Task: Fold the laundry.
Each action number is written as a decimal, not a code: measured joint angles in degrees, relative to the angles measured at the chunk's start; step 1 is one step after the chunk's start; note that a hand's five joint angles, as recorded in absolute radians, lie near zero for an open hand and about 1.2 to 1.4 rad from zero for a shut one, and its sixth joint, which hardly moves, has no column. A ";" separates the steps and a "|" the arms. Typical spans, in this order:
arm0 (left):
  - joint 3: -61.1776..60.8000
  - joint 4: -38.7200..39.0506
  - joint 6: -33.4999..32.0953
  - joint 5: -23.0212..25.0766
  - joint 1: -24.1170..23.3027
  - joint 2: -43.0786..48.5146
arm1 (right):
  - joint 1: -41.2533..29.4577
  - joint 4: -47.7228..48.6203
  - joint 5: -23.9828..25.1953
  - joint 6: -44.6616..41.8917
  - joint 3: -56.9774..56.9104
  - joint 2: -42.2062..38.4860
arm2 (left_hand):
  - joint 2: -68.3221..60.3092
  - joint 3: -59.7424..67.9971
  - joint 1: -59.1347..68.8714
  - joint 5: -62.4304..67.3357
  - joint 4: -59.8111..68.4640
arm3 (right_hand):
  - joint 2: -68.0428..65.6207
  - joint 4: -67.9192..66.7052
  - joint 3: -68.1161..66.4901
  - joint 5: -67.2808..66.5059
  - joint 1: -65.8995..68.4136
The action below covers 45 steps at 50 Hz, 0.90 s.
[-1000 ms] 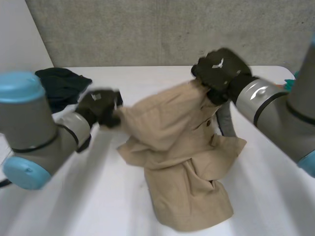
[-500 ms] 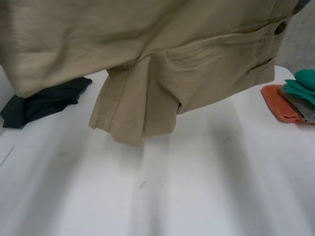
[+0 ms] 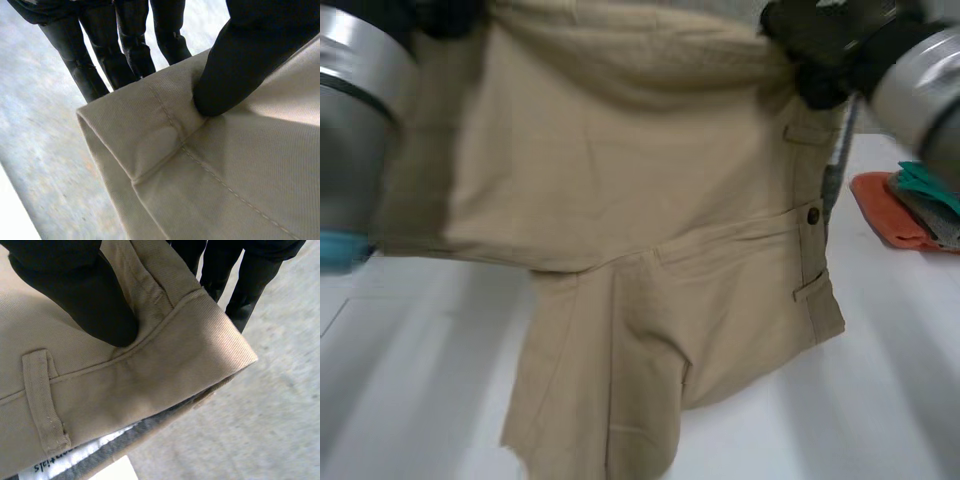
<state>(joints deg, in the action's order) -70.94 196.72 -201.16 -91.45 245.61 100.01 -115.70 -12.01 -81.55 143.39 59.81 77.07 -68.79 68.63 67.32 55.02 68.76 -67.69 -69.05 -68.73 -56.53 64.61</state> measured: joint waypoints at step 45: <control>-30.89 -5.65 -1.26 -2.28 -12.44 0.06 | 11.28 3.11 11.78 -7.38 25.04 -7.90 | 44.88 -44.76 -43.81 -40.72 -44.74 | 50.65 52.22 51.62 49.04 -49.22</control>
<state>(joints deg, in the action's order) -101.83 191.07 -202.42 -93.73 233.17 100.08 -104.42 -8.89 -69.77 136.01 84.86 69.17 -23.91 23.88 23.51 14.30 24.02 -17.04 -16.83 -17.11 -7.49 15.39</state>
